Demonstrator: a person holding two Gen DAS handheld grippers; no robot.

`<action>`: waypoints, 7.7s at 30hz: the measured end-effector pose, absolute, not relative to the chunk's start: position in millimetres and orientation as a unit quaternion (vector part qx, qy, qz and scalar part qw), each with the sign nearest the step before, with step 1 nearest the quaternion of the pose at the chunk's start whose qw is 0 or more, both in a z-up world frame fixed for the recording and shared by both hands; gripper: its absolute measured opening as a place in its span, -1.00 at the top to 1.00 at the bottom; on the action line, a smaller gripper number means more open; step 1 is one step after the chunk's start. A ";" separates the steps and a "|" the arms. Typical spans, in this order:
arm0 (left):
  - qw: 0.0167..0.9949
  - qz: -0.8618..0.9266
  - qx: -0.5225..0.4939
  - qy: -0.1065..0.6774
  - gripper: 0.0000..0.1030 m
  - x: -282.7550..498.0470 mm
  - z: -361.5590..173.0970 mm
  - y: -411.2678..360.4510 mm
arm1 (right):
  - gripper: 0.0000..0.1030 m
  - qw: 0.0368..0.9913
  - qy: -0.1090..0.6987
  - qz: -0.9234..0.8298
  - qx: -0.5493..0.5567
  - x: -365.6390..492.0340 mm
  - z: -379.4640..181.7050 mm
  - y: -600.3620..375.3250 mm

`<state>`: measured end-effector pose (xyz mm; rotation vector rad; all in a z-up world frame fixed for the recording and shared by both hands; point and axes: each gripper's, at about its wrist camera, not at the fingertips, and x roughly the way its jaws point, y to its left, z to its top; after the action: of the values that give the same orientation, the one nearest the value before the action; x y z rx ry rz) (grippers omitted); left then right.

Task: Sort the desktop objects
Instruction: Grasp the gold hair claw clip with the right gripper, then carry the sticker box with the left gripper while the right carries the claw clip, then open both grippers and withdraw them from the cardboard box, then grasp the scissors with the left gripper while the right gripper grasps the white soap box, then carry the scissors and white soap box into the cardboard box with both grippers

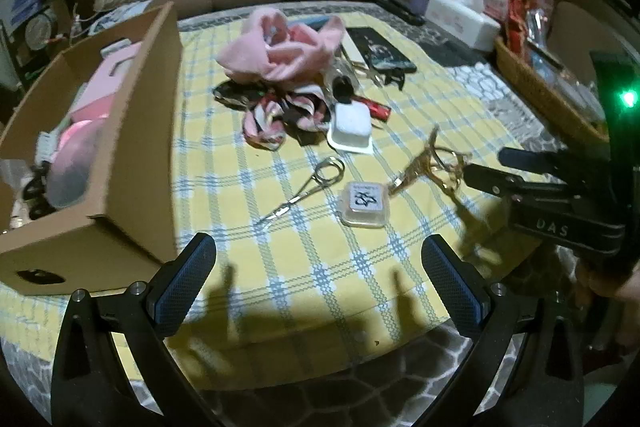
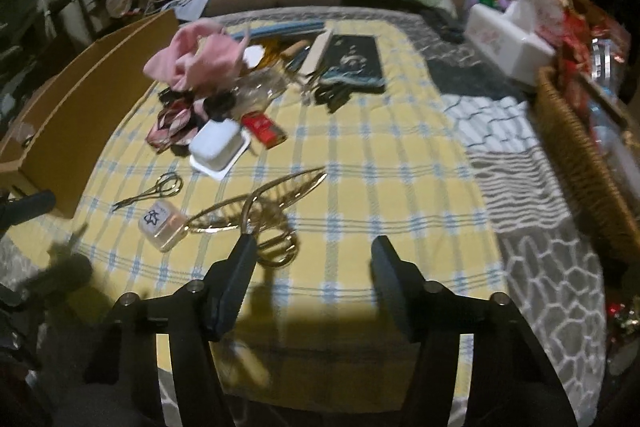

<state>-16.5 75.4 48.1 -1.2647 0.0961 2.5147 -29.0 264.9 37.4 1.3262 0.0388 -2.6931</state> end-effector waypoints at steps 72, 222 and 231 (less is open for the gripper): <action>0.080 0.914 -0.392 -0.067 0.28 -73.3 154.4 -204.5 | 0.42 0.207 0.005 -0.876 0.435 -121.3 138.7 -44.5; 0.104 0.920 -0.354 -0.132 0.59 -35.3 159.2 -223.4 | 0.28 0.244 -0.223 -0.851 0.407 -63.3 151.1 121.0; 0.095 0.906 -0.386 -0.146 0.59 -58.8 128.4 -238.4 | 0.28 0.280 -0.150 -0.840 0.440 -94.6 145.6 -7.3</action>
<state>-58.8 -238.4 128.4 -1.1443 -0.4327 2.6863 -94.6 -7.3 145.6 1.1786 -0.4025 -2.2515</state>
